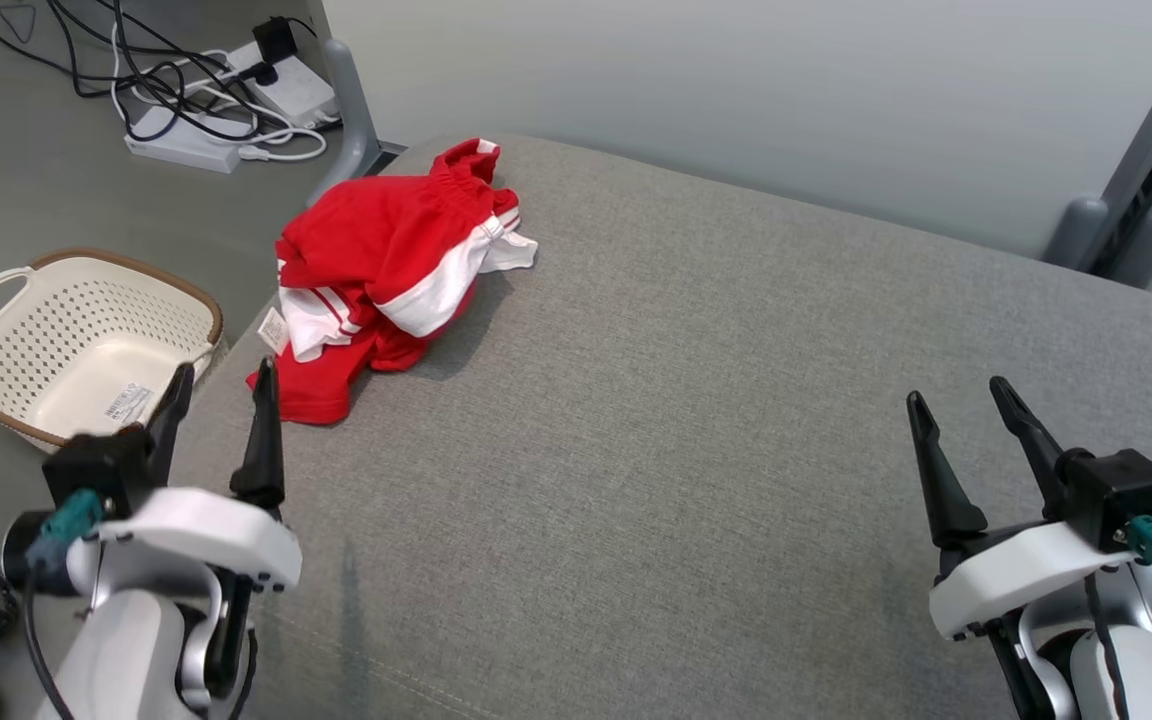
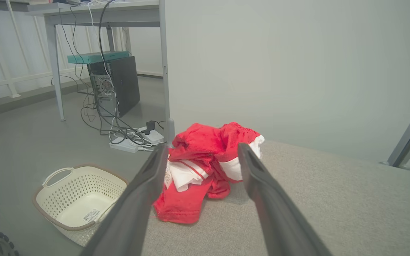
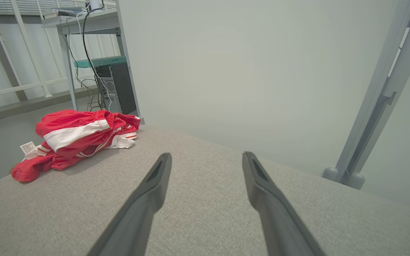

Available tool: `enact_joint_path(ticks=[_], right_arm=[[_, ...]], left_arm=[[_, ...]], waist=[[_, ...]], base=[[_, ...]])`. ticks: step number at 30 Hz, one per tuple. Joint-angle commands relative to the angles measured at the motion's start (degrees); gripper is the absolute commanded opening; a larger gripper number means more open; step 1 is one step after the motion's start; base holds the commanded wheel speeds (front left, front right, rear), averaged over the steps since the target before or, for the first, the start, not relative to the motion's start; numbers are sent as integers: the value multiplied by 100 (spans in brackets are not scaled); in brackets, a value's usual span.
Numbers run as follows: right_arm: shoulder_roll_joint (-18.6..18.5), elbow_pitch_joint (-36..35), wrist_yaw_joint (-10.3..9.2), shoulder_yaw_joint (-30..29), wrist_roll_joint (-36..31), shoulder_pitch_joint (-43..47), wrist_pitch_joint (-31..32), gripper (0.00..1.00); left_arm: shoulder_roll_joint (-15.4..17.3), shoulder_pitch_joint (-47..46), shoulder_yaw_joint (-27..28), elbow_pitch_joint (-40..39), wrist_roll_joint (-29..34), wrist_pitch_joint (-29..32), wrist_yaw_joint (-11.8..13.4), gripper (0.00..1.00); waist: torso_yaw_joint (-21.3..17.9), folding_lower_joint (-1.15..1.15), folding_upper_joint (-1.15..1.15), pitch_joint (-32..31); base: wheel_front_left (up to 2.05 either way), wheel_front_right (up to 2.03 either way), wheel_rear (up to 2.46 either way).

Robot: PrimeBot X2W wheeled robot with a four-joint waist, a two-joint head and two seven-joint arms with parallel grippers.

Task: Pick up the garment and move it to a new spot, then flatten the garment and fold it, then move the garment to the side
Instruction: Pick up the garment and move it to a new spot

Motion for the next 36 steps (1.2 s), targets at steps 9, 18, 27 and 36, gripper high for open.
enact_joint_path(ticks=[9, 18, 27, 36], right_arm=[[-28, -237, 1, 37, -109, -318, 138, 100], [-28, -397, 1, 176, -267, -728, 266, 100], [-27, -371, 1, 244, -316, -1020, 180, 100], [-30, -216, 0, 223, -226, -1007, 67, 100]], left_arm=[[64, -1177, -11, 580, -481, 857, -388, 100], [209, -2354, 93, 2021, -788, 1168, -718, 100], [411, -3154, 165, 3481, -955, 1252, -867, 100], [606, -3354, 29, 3918, -731, 572, -902, 0]], waist=[[-455, 0, 0, 635], [-1043, 0, 0, 1463], [-1355, 0, 0, 1976], [-1364, 0, 0, 1876]], base=[[0, 0, 0], [0, 0, 0], [0, 0, 0], [0, 0, 0]])
